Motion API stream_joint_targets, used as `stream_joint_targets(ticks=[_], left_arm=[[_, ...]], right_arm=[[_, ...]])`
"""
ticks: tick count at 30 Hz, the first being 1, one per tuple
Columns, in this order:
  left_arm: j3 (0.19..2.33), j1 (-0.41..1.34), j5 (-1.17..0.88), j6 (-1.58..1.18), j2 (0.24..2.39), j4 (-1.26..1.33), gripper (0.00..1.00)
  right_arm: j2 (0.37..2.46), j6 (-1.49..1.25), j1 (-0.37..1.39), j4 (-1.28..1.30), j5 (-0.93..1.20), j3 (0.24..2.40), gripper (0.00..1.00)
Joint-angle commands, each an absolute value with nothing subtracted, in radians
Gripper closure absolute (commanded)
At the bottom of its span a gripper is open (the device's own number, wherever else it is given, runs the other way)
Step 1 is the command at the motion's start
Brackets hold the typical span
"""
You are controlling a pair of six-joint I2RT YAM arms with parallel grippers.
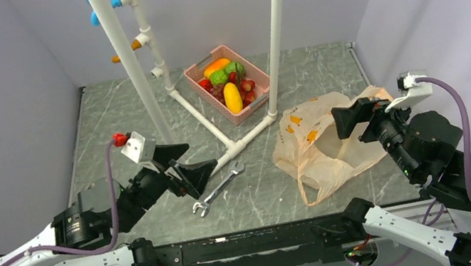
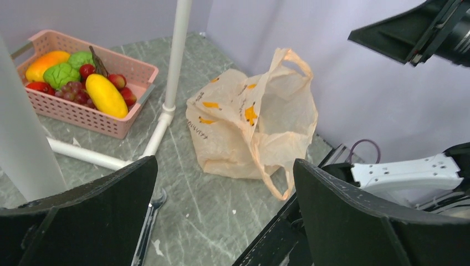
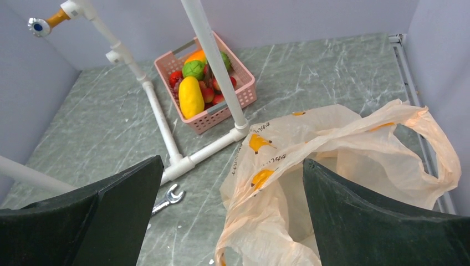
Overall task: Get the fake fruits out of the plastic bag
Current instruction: Reset both arms
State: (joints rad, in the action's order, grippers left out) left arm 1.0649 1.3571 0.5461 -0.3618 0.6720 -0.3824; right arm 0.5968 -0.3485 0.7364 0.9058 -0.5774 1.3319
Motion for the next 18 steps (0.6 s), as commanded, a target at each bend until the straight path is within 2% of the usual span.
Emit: stream_joint_targets(ticks=[1, 12, 15, 18], left_arm=[[1.067, 1.361, 0.568, -0.343, 0.639, -0.284, 0.00], [1.036, 1.361, 0.612, -0.393, 0.550, -0.348, 0.00], [1.042, 1.361, 0.611, -0.394, 0.547, -0.363, 0.01], [1.048, 1.361, 0.609, -0.394, 0.550, -0.371, 0.01]], right_arm=[[0.588, -0.349, 0.736, 0.917, -0.597, 1.389, 0.00], [0.553, -0.353, 0.738, 0.892, -0.571, 1.432, 0.00], [0.513, -0.340, 0.736, 0.841, -0.552, 1.387, 0.00], [0.508, -0.377, 0.735, 0.871, -0.614, 1.407, 0.00]])
